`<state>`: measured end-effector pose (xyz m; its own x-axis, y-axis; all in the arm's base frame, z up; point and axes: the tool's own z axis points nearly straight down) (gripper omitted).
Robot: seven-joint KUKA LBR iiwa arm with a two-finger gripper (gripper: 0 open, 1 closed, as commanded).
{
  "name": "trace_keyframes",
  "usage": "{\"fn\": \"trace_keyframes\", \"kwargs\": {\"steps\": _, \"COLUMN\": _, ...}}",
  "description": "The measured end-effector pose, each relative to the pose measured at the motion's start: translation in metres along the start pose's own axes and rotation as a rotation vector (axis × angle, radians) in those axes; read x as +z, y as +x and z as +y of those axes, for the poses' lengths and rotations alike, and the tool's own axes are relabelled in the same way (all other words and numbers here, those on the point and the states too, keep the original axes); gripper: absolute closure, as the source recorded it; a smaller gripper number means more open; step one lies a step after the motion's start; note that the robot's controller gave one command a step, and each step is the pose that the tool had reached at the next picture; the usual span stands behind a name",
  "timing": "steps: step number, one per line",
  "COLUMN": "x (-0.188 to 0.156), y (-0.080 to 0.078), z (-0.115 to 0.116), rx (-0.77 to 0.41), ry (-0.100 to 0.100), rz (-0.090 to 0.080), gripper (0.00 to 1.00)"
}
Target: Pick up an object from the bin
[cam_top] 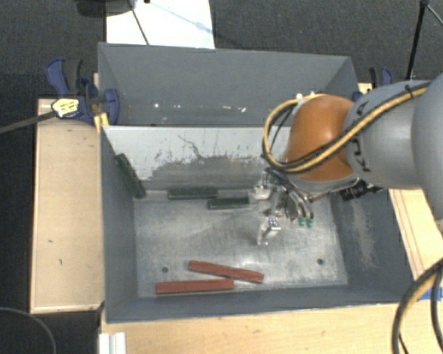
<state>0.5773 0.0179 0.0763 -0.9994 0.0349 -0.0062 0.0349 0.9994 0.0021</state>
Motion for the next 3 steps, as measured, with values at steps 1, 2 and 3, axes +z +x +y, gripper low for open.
{"fn": "trace_keyframes", "kwargs": {"steps": 1, "x": 0.000, "y": 0.000, "z": 0.000, "rx": 0.000, "ry": 0.000, "rz": -0.001, "gripper": 0.00}}
{"fn": "trace_keyframes", "kwargs": {"steps": 2, "x": -0.001, "y": 0.000, "z": 0.059, "rx": 0.073, "ry": 0.001, "rz": 0.002, "gripper": 1.00}}
{"fn": "trace_keyframes", "kwargs": {"steps": 3, "x": -0.001, "y": 0.000, "z": 0.059, "rx": 0.073, "ry": 0.001, "rz": 0.002, "gripper": 1.00}}
